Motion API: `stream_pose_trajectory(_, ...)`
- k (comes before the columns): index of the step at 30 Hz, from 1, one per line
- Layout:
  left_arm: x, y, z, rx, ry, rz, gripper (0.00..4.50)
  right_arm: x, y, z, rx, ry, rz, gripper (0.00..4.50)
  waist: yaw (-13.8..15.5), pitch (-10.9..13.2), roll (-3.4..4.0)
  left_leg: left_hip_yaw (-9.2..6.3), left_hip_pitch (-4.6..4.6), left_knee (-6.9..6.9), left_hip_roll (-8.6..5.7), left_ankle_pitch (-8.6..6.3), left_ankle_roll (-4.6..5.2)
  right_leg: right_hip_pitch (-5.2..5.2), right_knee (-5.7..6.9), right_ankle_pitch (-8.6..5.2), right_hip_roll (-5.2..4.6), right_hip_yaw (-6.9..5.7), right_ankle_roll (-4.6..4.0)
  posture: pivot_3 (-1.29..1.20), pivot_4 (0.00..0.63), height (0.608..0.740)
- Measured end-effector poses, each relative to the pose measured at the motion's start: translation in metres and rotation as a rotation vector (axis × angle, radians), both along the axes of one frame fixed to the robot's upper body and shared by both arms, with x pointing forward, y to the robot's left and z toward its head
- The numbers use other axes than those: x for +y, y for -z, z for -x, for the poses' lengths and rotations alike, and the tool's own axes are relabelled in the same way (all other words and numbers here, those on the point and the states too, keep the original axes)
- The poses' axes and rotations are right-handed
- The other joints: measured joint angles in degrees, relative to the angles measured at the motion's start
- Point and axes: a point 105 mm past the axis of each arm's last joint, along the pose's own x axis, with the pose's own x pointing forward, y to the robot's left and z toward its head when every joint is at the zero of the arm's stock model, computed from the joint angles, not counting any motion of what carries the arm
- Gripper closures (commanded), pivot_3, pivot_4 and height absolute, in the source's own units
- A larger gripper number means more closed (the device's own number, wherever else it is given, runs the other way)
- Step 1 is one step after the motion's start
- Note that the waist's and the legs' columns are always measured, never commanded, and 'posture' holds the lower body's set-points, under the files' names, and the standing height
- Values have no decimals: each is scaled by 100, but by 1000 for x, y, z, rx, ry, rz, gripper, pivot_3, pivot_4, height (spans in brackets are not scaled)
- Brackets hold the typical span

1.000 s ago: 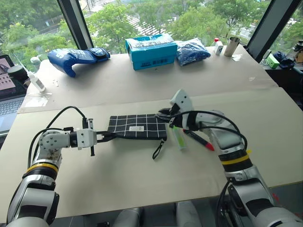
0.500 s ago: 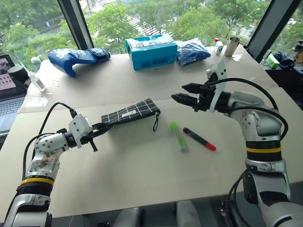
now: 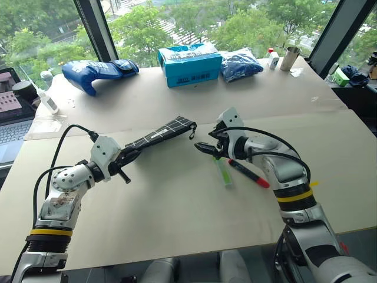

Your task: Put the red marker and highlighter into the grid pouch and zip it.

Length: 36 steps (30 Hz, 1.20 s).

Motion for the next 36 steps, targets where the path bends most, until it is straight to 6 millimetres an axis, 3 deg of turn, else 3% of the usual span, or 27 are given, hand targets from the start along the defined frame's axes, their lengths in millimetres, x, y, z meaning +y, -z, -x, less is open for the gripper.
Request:
stream_pose_trajectory(11,-3,0,-1,0,-15,18,4500,18,22,-21,29,92,-4,647,-23,0,0,3,0,-1,3,0,-1,-1,-1,3,2,0,-4,0,150,740)
stream_pose_trajectory(14,-3,-1,-1,-2,-19,25,4500,19,21,-23,23,96,-9,1320,-25,0,0,3,0,-1,4,0,-1,-1,-1,3,2,0,-4,0,150,740)
stream_pose_trajectory(23,-10,-1,4,-2,-25,50,4500,21,24,-29,28,114,-30,4464,-34,0,1,3,1,-1,5,0,-1,-1,-1,3,3,0,-4,0,150,740)
stream_pose_trajectory(36,-13,2,4,11,-30,68,4500,31,20,-23,9,45,-22,4464,-38,0,1,3,1,-1,5,0,-1,-1,-1,4,3,0,-4,0,150,740)
